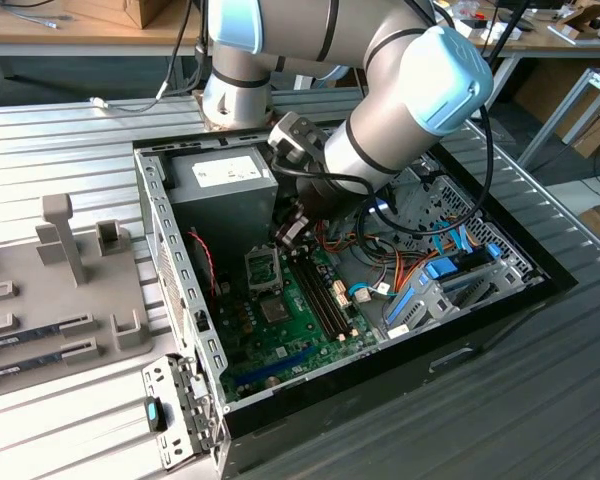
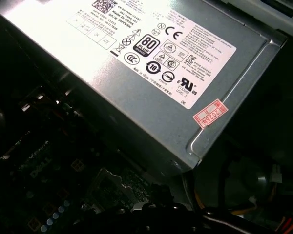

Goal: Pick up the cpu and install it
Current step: 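Install the first cpu locking lever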

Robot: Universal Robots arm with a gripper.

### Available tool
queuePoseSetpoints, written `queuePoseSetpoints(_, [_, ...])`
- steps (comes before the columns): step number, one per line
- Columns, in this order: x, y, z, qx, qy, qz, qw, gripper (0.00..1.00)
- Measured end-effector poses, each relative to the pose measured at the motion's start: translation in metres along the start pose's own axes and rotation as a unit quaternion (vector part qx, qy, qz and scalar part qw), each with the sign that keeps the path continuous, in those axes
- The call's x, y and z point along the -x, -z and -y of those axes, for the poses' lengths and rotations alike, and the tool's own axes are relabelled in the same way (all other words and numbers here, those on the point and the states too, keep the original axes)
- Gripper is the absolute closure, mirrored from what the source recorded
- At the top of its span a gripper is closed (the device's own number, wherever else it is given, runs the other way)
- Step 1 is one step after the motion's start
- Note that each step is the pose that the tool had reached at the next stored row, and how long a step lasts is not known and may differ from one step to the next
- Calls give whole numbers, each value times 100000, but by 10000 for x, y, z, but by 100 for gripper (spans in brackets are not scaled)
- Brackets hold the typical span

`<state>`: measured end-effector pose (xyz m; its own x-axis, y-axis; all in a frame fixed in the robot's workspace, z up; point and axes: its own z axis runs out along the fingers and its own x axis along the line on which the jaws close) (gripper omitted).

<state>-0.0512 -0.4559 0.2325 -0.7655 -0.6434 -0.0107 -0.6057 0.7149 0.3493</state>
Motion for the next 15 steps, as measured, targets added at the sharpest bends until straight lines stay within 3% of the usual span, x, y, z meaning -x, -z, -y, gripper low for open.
queuePoseSetpoints(15, [-23, 28, 19, 7, 1, 10, 100000, 89])
